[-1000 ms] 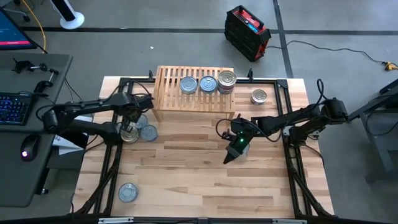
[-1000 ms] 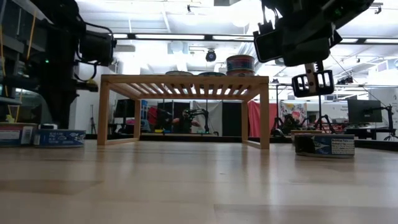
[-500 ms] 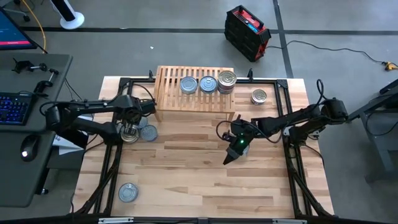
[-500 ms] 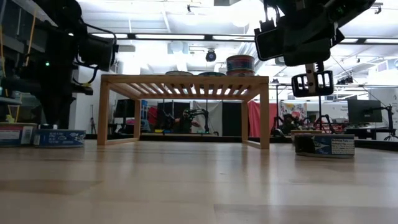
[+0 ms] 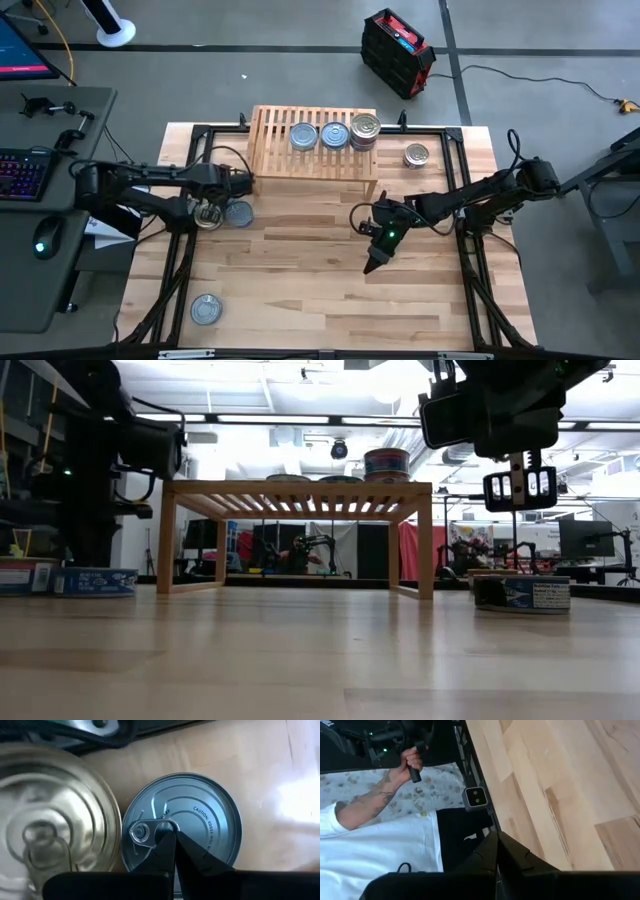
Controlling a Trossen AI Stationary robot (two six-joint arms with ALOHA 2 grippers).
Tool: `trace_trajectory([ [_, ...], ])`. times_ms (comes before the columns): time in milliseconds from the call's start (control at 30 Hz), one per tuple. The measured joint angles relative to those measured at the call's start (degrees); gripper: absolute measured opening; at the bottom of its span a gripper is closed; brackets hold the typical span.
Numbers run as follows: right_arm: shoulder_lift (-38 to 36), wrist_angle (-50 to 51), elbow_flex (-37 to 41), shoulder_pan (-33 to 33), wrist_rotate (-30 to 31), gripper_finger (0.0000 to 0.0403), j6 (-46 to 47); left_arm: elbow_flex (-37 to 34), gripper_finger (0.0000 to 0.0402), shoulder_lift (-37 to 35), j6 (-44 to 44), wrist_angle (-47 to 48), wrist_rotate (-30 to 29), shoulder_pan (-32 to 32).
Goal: Stack canned seafood by type on shelf
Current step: Stack the green and blue tuna can on top of the other green and blue tuna can on the shelf
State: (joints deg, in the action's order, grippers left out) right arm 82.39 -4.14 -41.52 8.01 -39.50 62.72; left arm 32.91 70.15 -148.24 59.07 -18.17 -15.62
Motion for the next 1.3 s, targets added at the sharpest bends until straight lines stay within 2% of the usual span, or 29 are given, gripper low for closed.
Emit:
trace_trajectory([
  [233, 0.0, 0.0, 0.0, 0.0, 0.0, 0.0000, 0.1, -0.1, 0.0001, 0.0, -0.7, 2.5, 1.2, 8.1],
  [633, 0.0, 0.0, 0.0, 0.0, -0.1, 0.0000, 0.3, 0.0, 0.0001, 0.0, -0.6, -0.7, 1.8, 24.2],
  [833, 0.0, -0.1, 0.0, 0.8, -2.2, 0.0000, 1.8, 0.0, 0.0001, 0.0, 0.3, -11.6, 1.2, 31.2],
  [933, 0.0, -0.3, 0.0, 2.4, -4.2, 0.0000, 1.8, -0.2, 0.0001, 0.1, 1.6, -18.0, -1.0, 34.5],
  [1100, 0.0, 0.0, 0.0, 6.7, -4.3, 0.0000, 1.8, -0.2, 0.0001, 0.4, 3.0, -25.6, -4.4, 40.0],
  [1300, 0.0, 0.9, 0.0, 12.5, -4.3, 0.0000, 2.0, -0.1, 0.0001, 5.6, 3.0, -36.2, -5.2, 45.5],
])
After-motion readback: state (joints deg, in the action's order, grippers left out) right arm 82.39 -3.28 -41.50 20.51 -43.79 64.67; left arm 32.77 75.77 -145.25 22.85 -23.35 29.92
